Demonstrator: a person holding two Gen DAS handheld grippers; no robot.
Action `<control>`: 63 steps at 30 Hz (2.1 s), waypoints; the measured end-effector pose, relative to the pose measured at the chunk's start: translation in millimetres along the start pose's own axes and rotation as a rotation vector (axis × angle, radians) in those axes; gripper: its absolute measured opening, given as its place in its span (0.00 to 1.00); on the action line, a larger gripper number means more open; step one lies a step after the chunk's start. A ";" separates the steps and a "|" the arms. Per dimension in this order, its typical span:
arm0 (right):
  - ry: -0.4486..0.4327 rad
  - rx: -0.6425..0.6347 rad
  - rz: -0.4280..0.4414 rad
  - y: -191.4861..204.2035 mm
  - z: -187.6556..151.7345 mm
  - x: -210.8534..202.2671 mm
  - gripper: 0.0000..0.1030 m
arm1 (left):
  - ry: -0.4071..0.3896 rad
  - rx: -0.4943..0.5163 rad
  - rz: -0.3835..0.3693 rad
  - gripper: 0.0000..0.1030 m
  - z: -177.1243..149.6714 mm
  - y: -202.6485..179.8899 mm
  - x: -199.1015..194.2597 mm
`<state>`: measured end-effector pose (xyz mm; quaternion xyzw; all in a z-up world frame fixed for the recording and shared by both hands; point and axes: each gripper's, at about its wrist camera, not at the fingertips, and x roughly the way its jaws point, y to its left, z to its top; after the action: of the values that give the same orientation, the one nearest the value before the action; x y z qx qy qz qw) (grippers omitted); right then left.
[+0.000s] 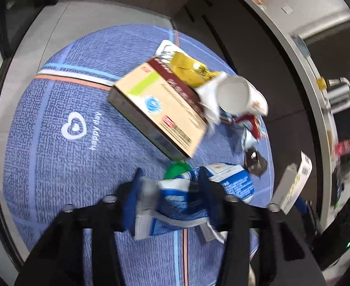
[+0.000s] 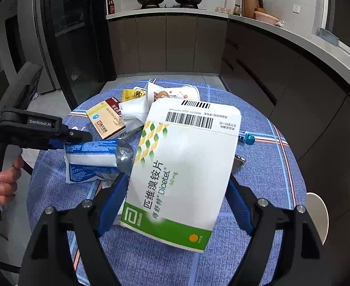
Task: Collect trash
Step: 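Grasp the blue-white tissue pack with the left tool while the right tool grasps the white-green Diotel box, then carry both items to the white bin and open both tools over it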
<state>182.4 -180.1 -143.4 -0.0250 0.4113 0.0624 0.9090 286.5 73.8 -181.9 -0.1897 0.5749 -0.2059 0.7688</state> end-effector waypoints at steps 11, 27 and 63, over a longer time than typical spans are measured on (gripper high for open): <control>-0.030 0.064 -0.001 -19.6 -12.2 -27.3 0.77 | -0.090 0.120 0.022 0.13 -41.0 -53.5 -45.8; -0.172 0.222 -0.111 -106.6 -24.9 -95.1 0.78 | -0.257 0.384 -0.016 0.14 -62.1 -206.0 -67.5; 0.175 0.465 -0.220 -338.8 -208.0 23.5 0.78 | 0.046 0.665 0.166 0.15 -105.2 -427.1 281.2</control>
<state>88.2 -533.7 -300.4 0.1346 0.4865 -0.1356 0.8526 214.7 -442.5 -210.9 0.1237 0.5068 -0.3230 0.7897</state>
